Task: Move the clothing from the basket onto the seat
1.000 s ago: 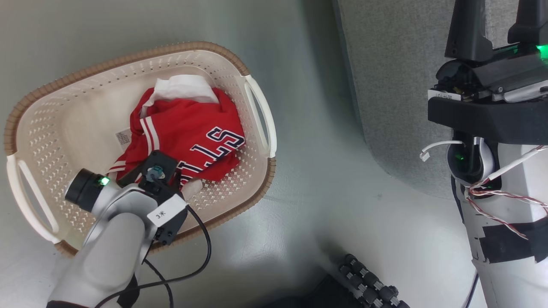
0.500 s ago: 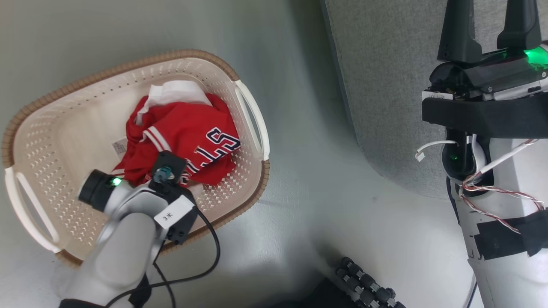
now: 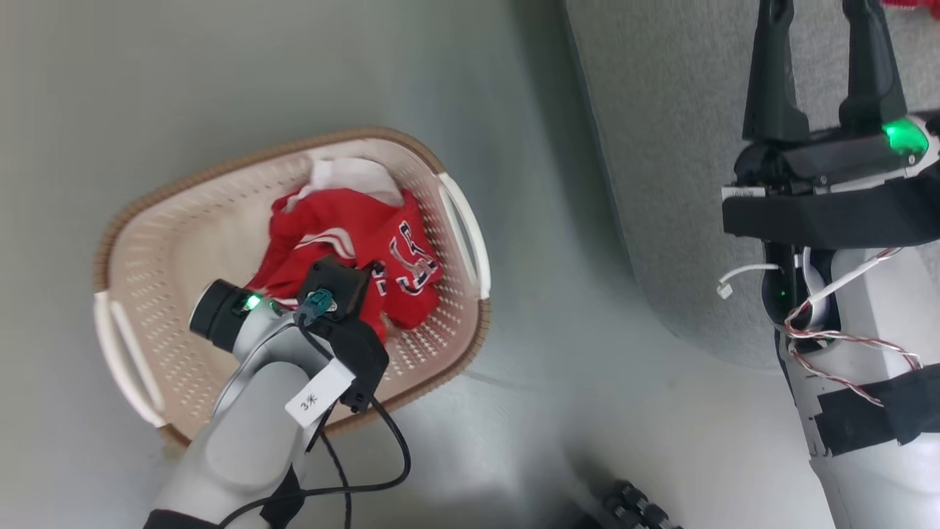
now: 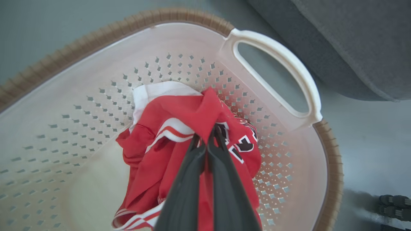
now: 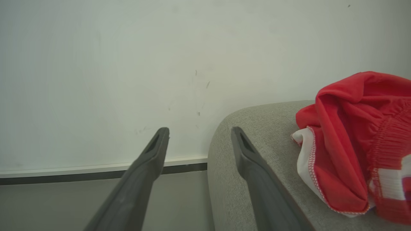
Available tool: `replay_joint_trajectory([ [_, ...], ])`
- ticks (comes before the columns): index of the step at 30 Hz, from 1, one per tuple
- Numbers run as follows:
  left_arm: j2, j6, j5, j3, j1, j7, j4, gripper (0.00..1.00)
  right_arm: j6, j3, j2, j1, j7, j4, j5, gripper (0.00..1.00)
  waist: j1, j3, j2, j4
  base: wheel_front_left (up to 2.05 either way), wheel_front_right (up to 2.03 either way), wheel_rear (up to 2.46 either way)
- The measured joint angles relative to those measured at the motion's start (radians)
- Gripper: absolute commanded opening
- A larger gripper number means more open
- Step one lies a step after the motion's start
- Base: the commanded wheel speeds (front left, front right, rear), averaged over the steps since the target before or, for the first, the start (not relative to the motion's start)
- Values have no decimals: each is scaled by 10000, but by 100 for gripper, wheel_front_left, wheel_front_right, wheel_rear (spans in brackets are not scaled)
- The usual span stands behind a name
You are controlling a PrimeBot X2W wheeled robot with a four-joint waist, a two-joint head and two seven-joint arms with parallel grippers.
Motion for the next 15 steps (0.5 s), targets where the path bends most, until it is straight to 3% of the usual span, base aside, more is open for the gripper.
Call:
replay_joint_trajectory([
  [15, -201, -174, -673, -286, 0, -1133, -476, 0, 31, -157, -324, 1261, 0, 951, -73, 100, -2, -1807, 0, 1149, 0, 0, 0],
])
